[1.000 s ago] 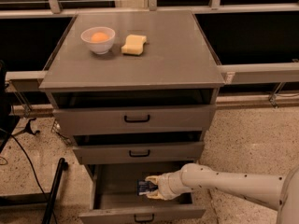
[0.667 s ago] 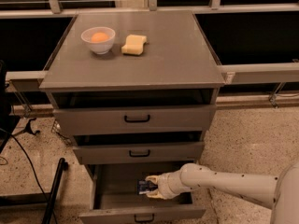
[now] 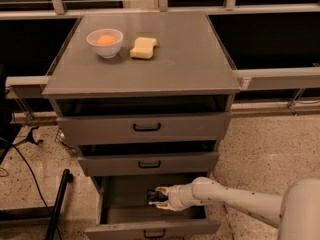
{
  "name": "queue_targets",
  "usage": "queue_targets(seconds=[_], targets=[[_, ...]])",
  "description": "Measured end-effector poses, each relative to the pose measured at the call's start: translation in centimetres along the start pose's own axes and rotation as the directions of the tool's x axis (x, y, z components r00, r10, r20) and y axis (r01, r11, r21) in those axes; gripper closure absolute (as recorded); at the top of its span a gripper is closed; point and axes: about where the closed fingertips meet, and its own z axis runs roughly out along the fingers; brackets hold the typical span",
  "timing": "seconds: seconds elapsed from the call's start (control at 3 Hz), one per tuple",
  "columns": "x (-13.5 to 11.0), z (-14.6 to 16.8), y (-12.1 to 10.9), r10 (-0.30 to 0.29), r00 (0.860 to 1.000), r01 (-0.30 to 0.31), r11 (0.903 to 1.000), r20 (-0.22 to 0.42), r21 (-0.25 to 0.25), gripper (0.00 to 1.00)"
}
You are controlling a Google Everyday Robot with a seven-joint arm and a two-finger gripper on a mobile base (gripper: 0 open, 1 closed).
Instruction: Place rxbar blueberry into bottom drawer
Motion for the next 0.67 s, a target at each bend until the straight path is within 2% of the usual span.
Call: queue_targets(seconds=[0.33,0.67], targets=[[3.07,3.36,-0.29,0.018,1.0,-0.018,0.9997,-0.018,-0.018,1.0],[3.07,3.36,-0.29,0.018,1.0,-0.018,0.9997,-0.018,-0.018,1.0]])
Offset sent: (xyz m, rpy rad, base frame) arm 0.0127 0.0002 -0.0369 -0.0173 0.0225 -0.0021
